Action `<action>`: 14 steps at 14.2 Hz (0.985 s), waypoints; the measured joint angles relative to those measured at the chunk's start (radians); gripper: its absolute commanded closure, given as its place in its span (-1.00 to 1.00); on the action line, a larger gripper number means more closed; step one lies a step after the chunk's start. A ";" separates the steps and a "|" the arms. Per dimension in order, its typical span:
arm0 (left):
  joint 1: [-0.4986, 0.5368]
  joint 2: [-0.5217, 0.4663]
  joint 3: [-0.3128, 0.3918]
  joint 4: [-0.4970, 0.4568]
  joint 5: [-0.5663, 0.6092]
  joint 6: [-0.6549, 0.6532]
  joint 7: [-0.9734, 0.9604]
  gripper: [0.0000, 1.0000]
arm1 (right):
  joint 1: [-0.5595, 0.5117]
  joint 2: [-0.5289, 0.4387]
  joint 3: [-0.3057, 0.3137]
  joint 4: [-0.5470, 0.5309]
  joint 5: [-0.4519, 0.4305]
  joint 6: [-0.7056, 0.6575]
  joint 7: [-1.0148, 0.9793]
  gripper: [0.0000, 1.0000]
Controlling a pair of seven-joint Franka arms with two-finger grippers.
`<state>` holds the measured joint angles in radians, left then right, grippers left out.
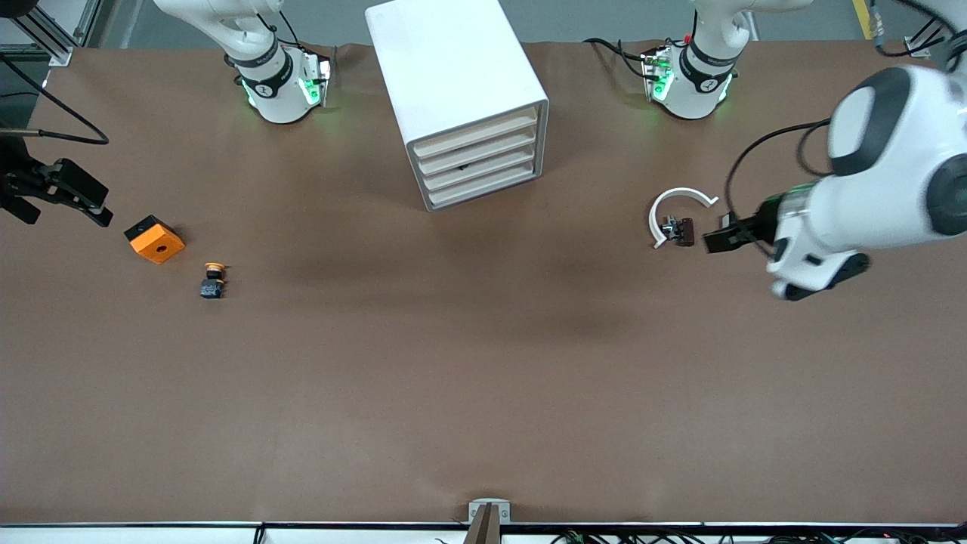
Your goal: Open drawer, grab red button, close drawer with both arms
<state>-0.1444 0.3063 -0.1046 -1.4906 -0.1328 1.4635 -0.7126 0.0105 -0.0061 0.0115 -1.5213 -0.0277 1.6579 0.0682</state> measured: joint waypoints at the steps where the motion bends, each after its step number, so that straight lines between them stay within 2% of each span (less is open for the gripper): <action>1: -0.031 0.040 0.000 0.020 -0.018 0.012 -0.087 -1.00 | 0.000 0.000 0.000 0.000 0.000 0.000 0.000 -1.00; 5: -0.140 0.226 -0.001 0.100 -0.119 0.118 -0.549 -1.00 | 0.000 0.000 0.000 0.002 0.000 0.000 0.000 -1.00; 8: -0.188 0.325 -0.001 0.121 -0.241 0.155 -0.854 -1.00 | 0.001 0.000 0.000 0.003 0.000 0.001 0.000 -1.00; 11: -0.227 0.401 -0.001 0.126 -0.319 0.160 -1.046 -1.00 | 0.001 0.000 0.000 0.004 0.000 0.001 0.000 -1.00; 14: -0.268 0.457 -0.002 0.127 -0.397 0.160 -1.121 -1.00 | 0.001 0.000 0.000 0.004 0.000 0.002 0.000 -1.00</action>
<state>-0.4120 0.7629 -0.1071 -1.3632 -0.5295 1.6235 -1.8341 0.0118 -0.0061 0.0114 -1.5176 -0.0277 1.6598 0.0682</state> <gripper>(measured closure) 0.000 0.000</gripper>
